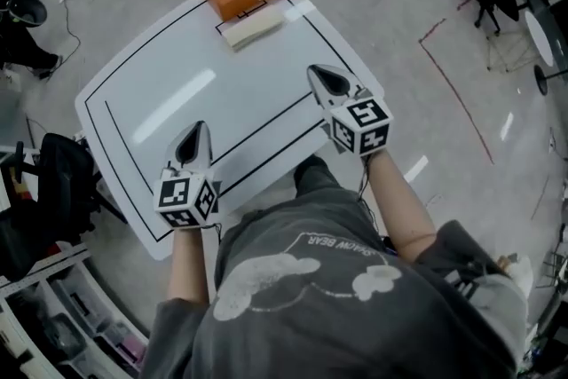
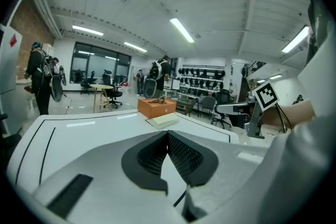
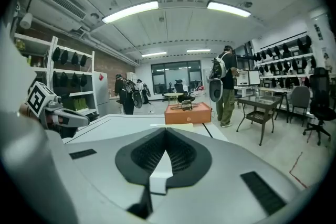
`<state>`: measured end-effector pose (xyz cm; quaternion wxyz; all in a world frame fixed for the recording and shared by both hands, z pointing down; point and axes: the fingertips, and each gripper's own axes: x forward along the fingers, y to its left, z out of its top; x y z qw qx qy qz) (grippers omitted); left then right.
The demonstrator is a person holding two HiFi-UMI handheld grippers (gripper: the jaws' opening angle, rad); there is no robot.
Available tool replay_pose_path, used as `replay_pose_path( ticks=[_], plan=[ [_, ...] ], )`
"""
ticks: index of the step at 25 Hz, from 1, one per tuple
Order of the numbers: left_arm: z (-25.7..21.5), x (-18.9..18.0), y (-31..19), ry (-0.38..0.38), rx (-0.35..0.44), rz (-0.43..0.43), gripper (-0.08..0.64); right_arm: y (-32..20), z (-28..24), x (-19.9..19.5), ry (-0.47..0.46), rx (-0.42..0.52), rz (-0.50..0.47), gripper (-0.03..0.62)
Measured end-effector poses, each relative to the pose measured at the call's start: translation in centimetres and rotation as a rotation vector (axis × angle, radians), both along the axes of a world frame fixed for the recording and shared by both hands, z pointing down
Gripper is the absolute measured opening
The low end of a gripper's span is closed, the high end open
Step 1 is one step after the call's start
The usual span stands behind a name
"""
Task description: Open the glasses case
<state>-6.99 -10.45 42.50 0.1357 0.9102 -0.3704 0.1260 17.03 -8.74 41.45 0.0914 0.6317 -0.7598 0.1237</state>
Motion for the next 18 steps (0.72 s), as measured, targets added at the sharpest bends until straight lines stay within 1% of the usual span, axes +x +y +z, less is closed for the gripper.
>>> replay_pose_path(
  ticks=[3,6,12,18],
  plan=[
    [0.3,1.2,-2.6,-0.005,-0.023,-0.099,0.002,-4.1,0.0,1.6,0.008,-0.015,-0.082,0.000],
    [0.1,2.8,-5.2,-0.021,-0.030,-0.169,0.002,-7.8,0.4,3.1,0.029,-0.043,-0.163,0.000],
    [1.3,6.9,-7.9,-0.050,-0.037,-0.224,0.002,-12.5,2.2,4.9,0.071,-0.071,-0.287,0.000],
    [3.2,9.2,-10.9,-0.070,-0.070,-0.281,0.002,-17.1,3.8,4.4,0.136,-0.095,-0.395,0.000]
  ],
)
